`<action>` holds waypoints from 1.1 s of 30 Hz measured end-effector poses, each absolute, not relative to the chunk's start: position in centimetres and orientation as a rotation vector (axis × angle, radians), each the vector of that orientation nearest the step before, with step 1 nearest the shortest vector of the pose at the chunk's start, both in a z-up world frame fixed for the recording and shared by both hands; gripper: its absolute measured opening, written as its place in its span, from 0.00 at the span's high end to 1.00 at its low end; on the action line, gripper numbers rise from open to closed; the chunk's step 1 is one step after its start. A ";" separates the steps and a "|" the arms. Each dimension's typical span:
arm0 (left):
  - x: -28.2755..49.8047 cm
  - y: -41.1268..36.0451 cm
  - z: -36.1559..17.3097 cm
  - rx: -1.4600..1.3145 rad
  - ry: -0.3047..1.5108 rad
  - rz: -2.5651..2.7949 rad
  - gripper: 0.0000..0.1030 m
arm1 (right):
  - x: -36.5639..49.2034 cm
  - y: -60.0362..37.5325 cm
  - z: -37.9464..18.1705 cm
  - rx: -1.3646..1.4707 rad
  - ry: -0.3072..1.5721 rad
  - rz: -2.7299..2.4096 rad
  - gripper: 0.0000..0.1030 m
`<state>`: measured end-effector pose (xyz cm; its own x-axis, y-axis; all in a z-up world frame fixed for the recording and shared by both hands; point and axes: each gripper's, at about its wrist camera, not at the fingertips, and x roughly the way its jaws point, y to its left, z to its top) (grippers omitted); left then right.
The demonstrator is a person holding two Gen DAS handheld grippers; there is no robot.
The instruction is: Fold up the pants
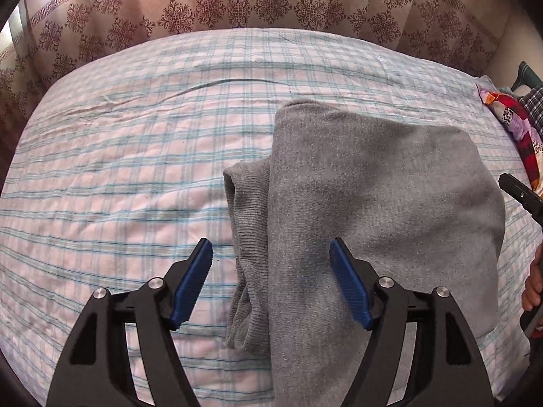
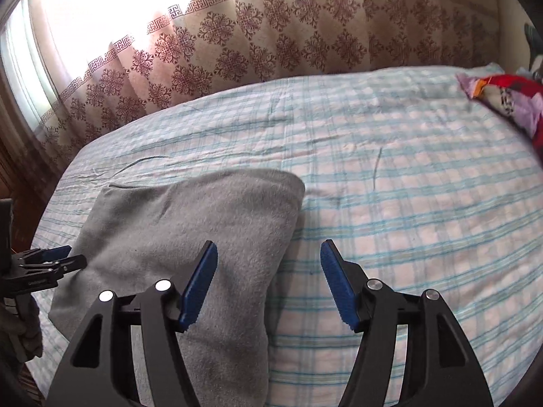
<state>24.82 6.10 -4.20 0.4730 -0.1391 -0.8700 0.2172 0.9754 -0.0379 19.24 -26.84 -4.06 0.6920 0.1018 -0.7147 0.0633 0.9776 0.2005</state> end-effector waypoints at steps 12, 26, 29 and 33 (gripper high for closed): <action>18.4 1.9 -1.7 0.271 1.002 -0.298 0.29 | 24.5 -24.0 -5.0 0.194 0.872 0.121 0.35; 18.2 4.2 -7.5 0.228 1.059 -0.281 0.29 | 24.1 -23.4 -5.8 0.152 0.889 0.078 0.33; 18.2 4.4 -7.7 0.193 1.070 -0.270 0.29 | 21.0 -23.2 -4.1 0.155 0.839 0.080 0.25; 17.9 4.3 -7.6 0.186 1.066 -0.249 0.29 | 15.6 -22.4 -3.7 0.142 0.840 0.098 0.24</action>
